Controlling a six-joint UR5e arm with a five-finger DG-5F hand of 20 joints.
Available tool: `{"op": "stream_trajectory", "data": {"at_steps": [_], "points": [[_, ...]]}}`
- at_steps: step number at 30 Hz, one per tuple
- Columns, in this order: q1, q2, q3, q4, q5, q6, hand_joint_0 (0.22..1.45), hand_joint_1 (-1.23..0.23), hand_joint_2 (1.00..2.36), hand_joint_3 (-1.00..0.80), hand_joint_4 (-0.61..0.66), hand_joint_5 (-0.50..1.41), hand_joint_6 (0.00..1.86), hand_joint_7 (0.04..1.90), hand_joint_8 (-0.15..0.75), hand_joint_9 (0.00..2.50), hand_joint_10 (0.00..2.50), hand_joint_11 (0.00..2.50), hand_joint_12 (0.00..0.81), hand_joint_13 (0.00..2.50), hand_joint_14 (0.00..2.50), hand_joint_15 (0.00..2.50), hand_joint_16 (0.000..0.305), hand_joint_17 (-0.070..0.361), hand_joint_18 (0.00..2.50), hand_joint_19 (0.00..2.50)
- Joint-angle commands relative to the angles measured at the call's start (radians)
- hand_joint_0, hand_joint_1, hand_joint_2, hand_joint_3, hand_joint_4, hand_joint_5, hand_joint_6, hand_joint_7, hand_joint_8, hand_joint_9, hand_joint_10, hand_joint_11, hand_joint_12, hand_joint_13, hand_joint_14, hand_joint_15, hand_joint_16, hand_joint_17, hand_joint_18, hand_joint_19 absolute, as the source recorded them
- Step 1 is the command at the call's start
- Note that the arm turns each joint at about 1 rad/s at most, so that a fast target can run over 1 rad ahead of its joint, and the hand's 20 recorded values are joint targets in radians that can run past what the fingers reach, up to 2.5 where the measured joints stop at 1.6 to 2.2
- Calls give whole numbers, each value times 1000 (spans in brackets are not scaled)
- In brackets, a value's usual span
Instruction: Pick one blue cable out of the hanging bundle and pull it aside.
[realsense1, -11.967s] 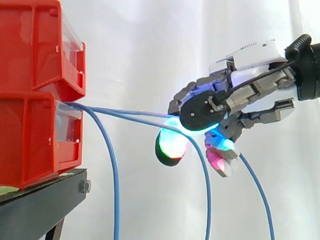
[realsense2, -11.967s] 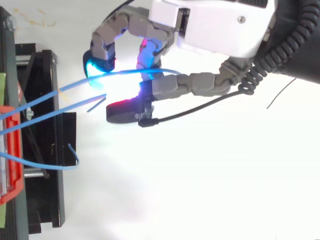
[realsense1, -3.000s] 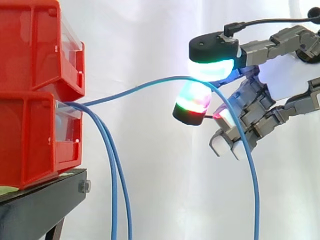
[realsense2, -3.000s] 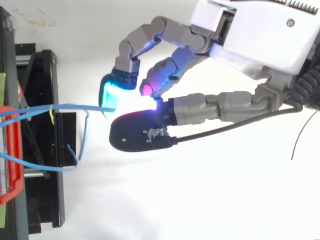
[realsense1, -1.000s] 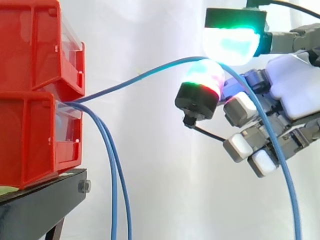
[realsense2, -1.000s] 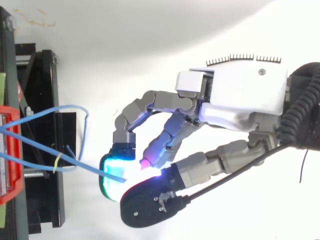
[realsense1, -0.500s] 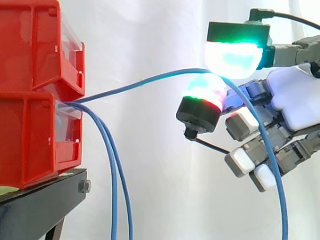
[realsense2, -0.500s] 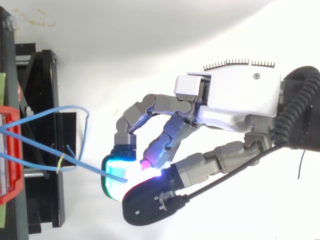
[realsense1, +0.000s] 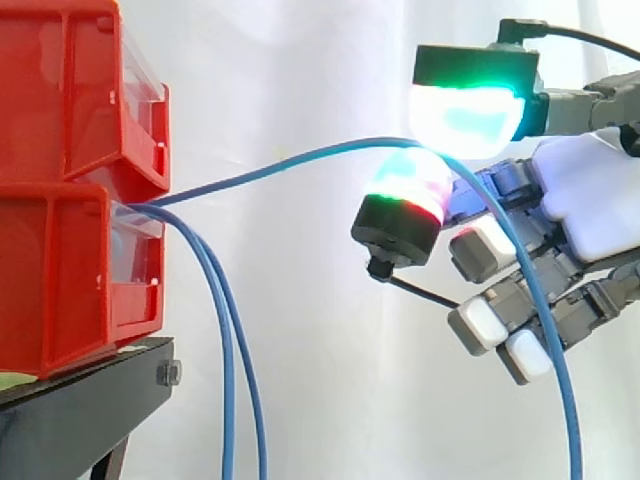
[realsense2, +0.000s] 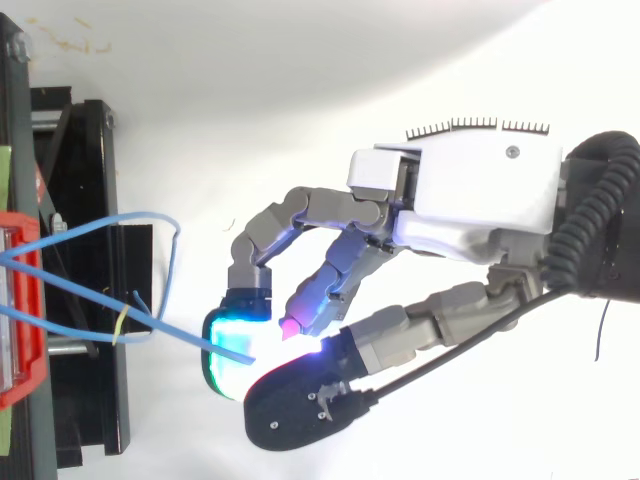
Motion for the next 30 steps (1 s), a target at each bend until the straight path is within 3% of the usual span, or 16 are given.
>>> {"op": "stream_trajectory", "data": {"at_steps": [1, 30], "points": [[1, 0, 0, 0, 0, 0, 585, -804, 1020, -108, -13, -94, 928, 1000, 255, 1060, 20, 677, 356, 822, 22, 626, 46, 104, 646, 666], [-1, 0, -1, 0, 0, 0, 588, -799, 1019, -111, 3, -93, 931, 981, 252, 1083, 21, 677, 356, 818, 23, 624, 47, 106, 643, 652]]}}
